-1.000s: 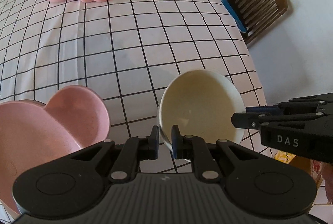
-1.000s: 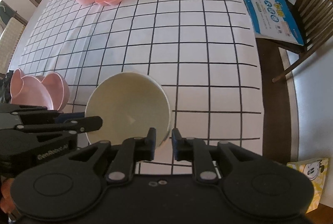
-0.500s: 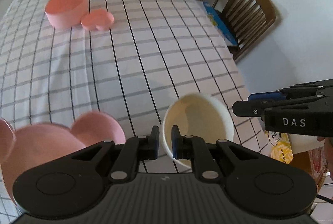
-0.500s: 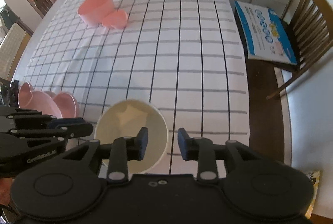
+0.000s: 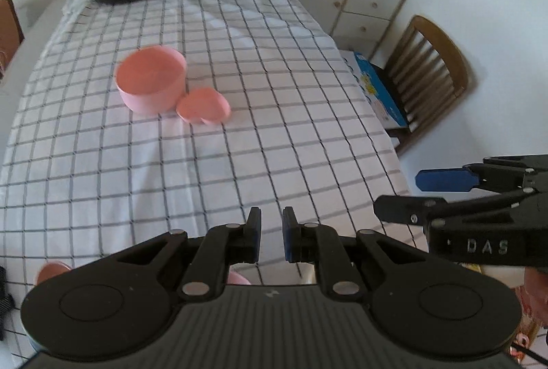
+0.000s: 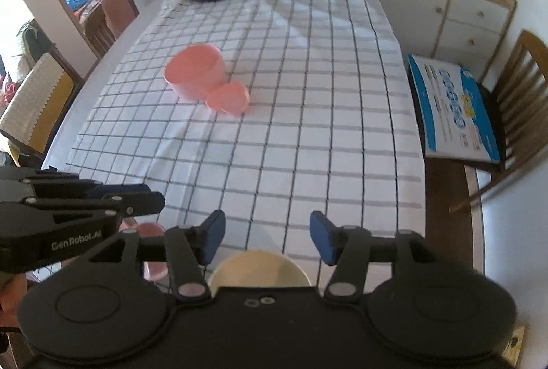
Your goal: Organize plates and bowls
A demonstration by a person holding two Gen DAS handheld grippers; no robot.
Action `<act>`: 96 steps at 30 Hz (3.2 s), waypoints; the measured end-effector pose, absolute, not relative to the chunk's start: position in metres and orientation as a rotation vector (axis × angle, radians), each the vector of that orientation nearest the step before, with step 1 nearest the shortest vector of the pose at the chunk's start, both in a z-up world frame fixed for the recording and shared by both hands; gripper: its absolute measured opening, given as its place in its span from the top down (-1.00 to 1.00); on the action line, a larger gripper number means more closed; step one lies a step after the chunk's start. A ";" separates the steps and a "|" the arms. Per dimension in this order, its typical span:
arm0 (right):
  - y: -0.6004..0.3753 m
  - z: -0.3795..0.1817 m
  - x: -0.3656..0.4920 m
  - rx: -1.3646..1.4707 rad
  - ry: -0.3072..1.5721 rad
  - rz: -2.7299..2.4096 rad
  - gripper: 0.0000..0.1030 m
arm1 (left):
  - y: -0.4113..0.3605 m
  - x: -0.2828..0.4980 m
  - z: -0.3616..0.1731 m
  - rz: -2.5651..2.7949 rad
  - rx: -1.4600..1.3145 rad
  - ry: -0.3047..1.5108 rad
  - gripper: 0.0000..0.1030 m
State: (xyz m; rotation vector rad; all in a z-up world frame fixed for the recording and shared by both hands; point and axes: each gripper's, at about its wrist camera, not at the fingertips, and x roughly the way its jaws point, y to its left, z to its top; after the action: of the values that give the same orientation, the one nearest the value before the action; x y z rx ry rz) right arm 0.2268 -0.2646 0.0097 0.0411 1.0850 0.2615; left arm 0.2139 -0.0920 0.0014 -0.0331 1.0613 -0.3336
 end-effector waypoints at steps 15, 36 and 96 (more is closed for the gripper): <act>-0.251 0.019 0.285 0.014 1.044 0.281 -0.52 | -0.053 0.265 0.004 -0.181 -0.089 1.030 0.13; -0.219 -0.002 0.422 0.069 1.083 0.260 -0.86 | -0.019 0.383 -0.020 0.027 -0.117 1.036 -0.37; -0.120 -0.110 0.507 0.008 1.269 0.343 0.86 | 0.012 0.455 -0.097 0.203 -0.195 1.151 0.84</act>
State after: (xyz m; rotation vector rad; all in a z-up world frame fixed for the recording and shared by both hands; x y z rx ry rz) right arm 0.5073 -0.1202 -0.1098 0.0084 1.2685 0.3435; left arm 0.4547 0.0115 -0.0969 -0.1949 1.1515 0.2025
